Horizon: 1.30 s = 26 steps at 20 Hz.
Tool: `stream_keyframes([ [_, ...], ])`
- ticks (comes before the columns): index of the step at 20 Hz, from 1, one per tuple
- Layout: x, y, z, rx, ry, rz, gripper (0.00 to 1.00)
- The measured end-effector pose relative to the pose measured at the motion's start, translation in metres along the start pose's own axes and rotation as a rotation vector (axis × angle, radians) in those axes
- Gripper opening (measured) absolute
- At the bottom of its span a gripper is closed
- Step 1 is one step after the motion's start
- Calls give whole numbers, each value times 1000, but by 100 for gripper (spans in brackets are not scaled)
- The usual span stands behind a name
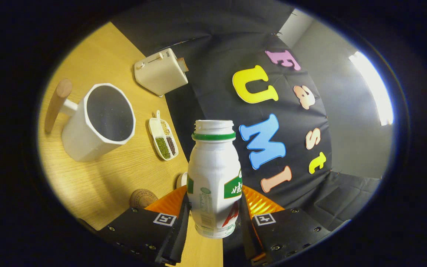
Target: Take the bottle from table, then pour the juice into the cup, finally place the bottle on the coaster
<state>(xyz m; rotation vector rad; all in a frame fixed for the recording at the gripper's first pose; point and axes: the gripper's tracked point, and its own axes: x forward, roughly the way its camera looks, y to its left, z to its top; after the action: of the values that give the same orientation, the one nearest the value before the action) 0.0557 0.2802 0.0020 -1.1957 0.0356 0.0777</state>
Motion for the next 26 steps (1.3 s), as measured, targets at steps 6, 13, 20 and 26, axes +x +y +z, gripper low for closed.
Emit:
stream_keyframes([
  [6,1,6,9,-97,-19,-14,62],
  [13,-2,7,13,-170,-33,-38,62],
  [20,-5,5,15,-252,-46,-66,62],
  [26,-5,6,19,-331,-61,-94,62],
])
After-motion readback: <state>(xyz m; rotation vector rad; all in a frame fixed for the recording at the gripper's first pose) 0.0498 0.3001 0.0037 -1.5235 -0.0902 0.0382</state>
